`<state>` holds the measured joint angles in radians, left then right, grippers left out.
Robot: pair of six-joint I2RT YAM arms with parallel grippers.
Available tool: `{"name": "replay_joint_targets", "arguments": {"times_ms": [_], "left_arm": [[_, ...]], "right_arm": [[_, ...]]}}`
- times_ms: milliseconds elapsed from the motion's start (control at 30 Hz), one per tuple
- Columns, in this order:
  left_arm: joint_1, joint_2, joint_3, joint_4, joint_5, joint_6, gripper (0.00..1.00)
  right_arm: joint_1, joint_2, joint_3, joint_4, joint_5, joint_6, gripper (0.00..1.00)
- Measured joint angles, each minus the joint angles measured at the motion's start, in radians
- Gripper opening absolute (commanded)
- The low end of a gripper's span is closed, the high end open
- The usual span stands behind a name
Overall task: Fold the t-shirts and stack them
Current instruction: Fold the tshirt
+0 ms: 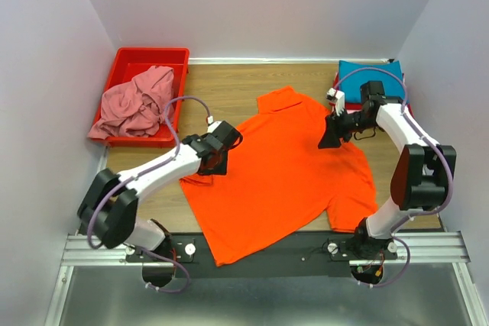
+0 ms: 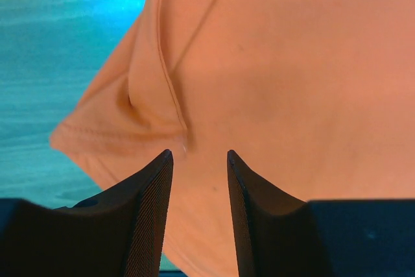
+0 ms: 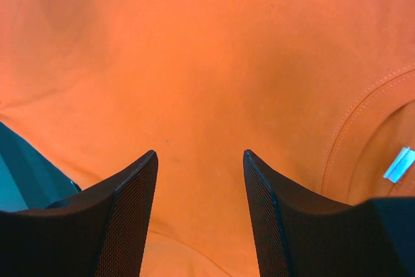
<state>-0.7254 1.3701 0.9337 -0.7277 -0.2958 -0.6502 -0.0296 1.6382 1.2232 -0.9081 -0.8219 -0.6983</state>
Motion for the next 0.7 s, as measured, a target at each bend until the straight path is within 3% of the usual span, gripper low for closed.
{"name": "replay_joint_targets", "arguments": {"times_ms": [200, 700], "left_arm": [[0.013, 0.146, 0.018, 0.004, -0.023, 0.053, 0.45], [0.013, 0.214, 0.039, -0.007, -0.044, 0.077, 0.43]], "right_arm": [[-0.003, 0.029, -0.004, 0.035, -0.031, 0.034, 0.63], [-0.003, 0.029, -0.015, 0.055, -0.037, 0.044, 0.63]]}}
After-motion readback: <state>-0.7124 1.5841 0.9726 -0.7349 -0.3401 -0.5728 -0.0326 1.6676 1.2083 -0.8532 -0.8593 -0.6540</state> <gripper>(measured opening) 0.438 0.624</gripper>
